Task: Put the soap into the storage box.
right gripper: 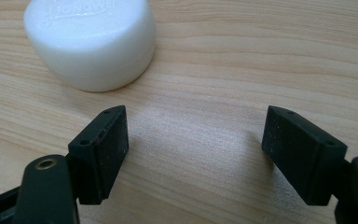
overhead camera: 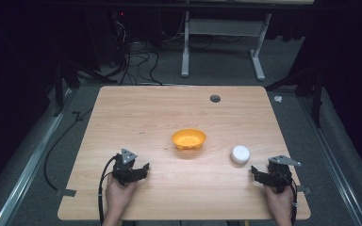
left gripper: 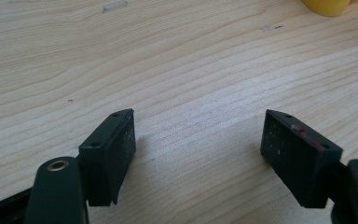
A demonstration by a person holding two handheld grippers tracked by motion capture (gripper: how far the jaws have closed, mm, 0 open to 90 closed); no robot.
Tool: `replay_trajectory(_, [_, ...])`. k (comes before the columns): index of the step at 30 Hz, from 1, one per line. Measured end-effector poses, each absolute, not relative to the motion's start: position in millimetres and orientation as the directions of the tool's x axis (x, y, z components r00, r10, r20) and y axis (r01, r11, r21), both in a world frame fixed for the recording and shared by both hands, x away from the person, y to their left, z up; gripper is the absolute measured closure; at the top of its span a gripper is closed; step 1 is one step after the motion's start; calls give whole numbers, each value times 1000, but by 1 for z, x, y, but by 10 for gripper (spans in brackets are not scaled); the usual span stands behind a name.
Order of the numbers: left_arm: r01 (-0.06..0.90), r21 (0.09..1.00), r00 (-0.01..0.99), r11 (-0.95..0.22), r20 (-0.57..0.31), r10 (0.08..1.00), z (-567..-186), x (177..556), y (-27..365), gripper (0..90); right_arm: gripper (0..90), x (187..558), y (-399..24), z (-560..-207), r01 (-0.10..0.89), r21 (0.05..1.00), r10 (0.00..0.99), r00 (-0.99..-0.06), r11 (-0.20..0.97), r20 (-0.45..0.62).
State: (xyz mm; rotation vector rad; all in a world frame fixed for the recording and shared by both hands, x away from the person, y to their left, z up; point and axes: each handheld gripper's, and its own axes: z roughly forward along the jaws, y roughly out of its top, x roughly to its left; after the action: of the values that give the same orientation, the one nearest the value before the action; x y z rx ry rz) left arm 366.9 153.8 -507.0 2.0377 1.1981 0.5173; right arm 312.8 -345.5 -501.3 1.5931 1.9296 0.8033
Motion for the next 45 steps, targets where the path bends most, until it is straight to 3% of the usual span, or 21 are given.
replay_trajectory(32, [593,740,488,-319,-15,872,-507,367,153,252,227,310,-344,-500,680,723,977,-212,125,30])
replay_trajectory(45, [592,740,489,-320,-14,872,-507,367,153,246,261,299,-327,-483,612,778,971,-241,143,11])
